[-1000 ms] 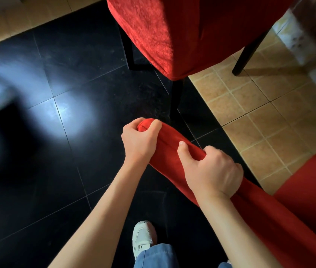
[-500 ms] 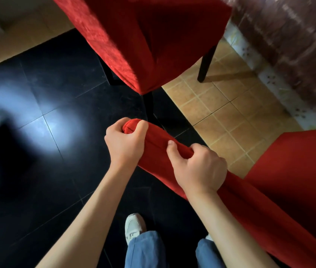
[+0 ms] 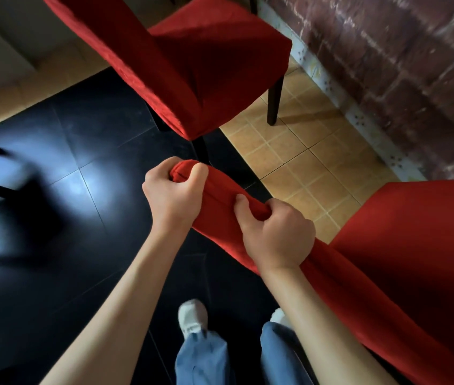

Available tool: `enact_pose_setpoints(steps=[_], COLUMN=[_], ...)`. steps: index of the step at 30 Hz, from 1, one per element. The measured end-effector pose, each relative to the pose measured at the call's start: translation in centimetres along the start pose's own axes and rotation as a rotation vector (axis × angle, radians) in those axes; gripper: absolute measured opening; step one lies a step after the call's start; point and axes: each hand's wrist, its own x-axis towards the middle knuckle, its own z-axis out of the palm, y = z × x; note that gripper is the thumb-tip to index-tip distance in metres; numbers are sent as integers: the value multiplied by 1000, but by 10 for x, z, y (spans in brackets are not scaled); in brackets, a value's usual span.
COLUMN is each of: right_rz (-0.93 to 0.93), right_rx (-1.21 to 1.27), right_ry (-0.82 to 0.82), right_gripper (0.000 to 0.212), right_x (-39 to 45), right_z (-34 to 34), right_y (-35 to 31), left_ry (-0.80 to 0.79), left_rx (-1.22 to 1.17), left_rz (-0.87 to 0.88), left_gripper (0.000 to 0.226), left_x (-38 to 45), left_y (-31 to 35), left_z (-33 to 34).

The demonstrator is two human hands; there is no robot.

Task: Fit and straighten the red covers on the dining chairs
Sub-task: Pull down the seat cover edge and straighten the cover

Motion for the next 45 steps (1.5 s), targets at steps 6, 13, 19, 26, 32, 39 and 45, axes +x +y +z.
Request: enact_pose_setpoints(steps=[6,13,19,26,32,39,45], right_rz=[-26,-12,-7,-27,-47,-45,-28], right_rx=[57,59,76,133,137,164,163], right_ry=[32,52,119,187,224,228,224], right_gripper=[50,53,59,61,59,56,58], right_x=[-32,-56,-68,-80,-92,-103,-114], right_z=[-52,-98,-141,-188,-219,-248,-267], right_y=[9,25,36,54,69,78,90], left_ry=[14,46,20,-9,-6,-7,3], left_rx=[14,29,8,29,49,70,70], left_rz=[44,85,139,163,217,204,210], left_gripper=[22,21,23,24,25,24,28], left_x=[-55,-102,-139,-184,-217,-246,-270], left_y=[35,69,112,161,187,209,221], left_z=[-16,-26,-28,-28,-27,-27,-27])
